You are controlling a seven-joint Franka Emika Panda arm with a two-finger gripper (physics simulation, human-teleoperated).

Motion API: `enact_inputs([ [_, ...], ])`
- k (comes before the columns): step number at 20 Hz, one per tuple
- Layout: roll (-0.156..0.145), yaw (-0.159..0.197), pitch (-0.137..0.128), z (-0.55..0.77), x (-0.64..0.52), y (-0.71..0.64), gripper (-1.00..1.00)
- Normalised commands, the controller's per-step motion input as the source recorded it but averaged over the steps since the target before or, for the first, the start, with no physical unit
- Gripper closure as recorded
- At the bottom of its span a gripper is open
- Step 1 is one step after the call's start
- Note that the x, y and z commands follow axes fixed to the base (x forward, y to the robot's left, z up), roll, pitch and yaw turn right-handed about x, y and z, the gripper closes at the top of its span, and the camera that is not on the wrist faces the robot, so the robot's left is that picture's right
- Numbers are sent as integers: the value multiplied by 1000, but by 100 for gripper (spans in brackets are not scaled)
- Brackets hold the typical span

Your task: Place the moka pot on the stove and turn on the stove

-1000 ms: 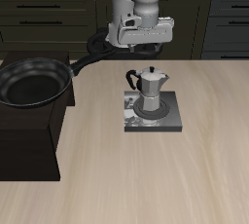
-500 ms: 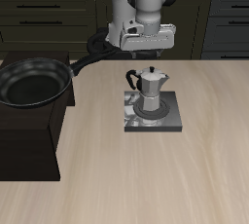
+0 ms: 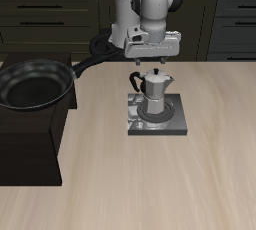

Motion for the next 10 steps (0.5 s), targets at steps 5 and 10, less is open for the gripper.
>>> enact_inputs([
  [5,3,24,15,-185,-24,84,-100],
  [10,-3,-1,34,-179,-51,45,-100],
])
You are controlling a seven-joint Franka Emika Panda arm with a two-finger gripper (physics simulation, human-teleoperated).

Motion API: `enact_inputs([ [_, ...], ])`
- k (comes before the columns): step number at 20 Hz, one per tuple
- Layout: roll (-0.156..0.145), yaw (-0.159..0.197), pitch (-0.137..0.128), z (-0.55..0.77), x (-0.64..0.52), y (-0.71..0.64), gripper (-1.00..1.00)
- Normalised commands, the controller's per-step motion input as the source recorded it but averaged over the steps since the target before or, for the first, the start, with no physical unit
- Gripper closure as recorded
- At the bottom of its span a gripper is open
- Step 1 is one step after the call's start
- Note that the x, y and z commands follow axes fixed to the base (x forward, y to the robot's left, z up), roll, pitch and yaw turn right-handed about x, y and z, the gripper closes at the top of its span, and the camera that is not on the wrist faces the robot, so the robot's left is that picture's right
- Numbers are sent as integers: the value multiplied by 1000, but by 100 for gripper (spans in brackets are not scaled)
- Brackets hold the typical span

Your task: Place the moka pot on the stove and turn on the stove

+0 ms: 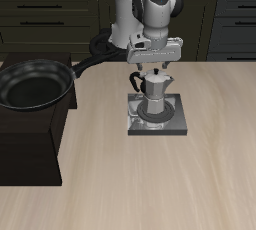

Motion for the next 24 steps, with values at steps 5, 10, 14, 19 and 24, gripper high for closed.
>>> enact_inputs([
  [5,9,19,16,-134,-56,-26,-100],
  [10,-11,5,17,-132,-3,-49,-100],
  [14,-4,-4,39,-182,-26,32,-100],
  [19,6,-29,49,-178,-48,23,-100],
  [24,15,-26,41,-127,-19,-47,-100],
])
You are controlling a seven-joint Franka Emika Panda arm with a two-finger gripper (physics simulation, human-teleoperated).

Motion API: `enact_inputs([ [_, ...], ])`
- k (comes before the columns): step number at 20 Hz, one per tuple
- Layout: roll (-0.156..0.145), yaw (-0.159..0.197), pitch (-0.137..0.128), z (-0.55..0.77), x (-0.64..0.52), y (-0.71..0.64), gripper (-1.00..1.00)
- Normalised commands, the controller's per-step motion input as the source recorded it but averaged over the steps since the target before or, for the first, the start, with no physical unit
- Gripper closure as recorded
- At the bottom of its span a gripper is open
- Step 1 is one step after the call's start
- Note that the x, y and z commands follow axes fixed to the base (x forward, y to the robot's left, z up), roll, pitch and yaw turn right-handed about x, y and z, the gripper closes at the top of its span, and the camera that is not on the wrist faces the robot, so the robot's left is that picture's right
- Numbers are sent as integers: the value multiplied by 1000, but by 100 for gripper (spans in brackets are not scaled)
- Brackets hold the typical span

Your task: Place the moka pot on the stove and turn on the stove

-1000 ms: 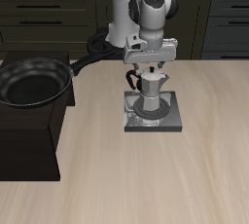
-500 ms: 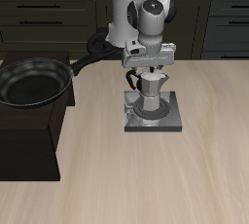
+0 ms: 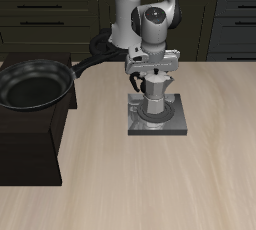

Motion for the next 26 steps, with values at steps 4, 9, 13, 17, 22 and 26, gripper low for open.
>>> enact_inputs([
  [4,10,-28,5,-42,-10,-58,100],
  [9,0,-26,-3,27,-47,-76,100],
  [13,-7,-3,-9,4,-3,-67,100],
  [17,-16,2,-14,35,44,-101,100],
  [22,-34,28,-15,6,90,-184,100],
  [26,-43,24,-21,65,100,-240,100],
])
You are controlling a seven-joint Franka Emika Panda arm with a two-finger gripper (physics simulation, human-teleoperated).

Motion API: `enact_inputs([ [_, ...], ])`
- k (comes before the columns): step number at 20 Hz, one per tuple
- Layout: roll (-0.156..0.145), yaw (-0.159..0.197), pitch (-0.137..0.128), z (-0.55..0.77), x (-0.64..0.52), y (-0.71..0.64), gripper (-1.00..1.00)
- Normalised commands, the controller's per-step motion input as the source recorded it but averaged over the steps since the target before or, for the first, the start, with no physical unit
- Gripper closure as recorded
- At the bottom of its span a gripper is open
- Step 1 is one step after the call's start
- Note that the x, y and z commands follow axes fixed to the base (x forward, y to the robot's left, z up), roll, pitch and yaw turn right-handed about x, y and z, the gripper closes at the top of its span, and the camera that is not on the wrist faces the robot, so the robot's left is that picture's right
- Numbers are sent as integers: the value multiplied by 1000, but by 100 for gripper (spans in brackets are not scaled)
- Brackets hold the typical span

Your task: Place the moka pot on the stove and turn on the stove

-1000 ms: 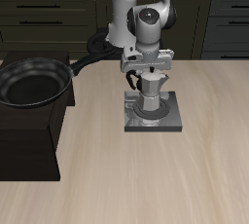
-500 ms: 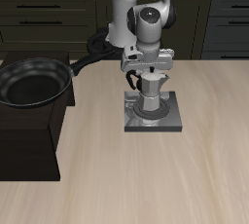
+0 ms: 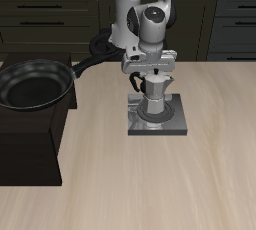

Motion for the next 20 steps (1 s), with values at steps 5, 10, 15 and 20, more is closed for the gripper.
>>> enact_inputs([
  [5,-28,28,-35,164,136,-226,100],
  [10,-29,49,-69,256,96,-145,100],
  [15,-25,61,-90,403,234,-178,100],
  [20,-41,36,-92,455,224,-181,100],
])
